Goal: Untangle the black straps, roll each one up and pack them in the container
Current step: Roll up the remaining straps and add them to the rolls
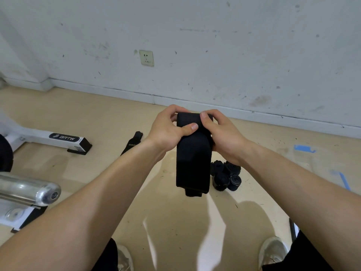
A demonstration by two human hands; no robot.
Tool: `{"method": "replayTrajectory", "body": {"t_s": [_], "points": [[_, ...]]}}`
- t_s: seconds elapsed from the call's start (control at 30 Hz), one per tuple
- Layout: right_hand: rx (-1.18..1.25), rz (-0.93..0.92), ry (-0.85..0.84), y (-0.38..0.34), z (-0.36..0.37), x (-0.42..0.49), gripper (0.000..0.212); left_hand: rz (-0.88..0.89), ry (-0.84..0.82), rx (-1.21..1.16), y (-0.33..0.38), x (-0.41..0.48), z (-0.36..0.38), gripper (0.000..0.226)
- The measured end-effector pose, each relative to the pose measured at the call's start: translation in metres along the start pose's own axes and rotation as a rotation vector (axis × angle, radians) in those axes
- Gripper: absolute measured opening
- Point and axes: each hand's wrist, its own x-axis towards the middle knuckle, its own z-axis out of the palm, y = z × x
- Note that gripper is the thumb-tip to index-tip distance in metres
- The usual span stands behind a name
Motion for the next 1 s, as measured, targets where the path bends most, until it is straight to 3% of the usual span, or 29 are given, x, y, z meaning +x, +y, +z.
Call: {"method": "replayTrajectory", "body": {"t_s": [0.13, 0.27, 0.53, 0.63, 0.8, 1.0], "points": [[0.024, -0.043, 0.030, 0.003, 0.000, 0.001, 0.007, -0.069, -0.045, -0.037, -0.001, 0.002, -0.002, 0.036], [0.065, -0.046, 0.027, 0.002, 0.000, 0.001, 0.008, -0.200, -0.143, -0.177, -0.003, 0.002, -0.004, 0.044], [0.033, -0.064, 0.051, 0.002, -0.006, -0.002, 0.013, -0.264, -0.235, -0.292, -0.003, -0.002, 0.003, 0.038], [0.015, -0.075, 0.050, 0.003, -0.007, -0.003, 0.017, -0.281, -0.256, -0.302, 0.002, -0.004, 0.006, 0.025], [0.006, -0.089, -0.005, 0.003, -0.007, -0.004, 0.024, -0.300, -0.162, -0.300, 0.005, -0.005, 0.009, 0.037], [0.159, -0.001, -0.077, -0.003, -0.009, -0.003, 0.024, -0.230, -0.089, -0.291, 0.004, -0.002, 0.005, 0.024]]}}
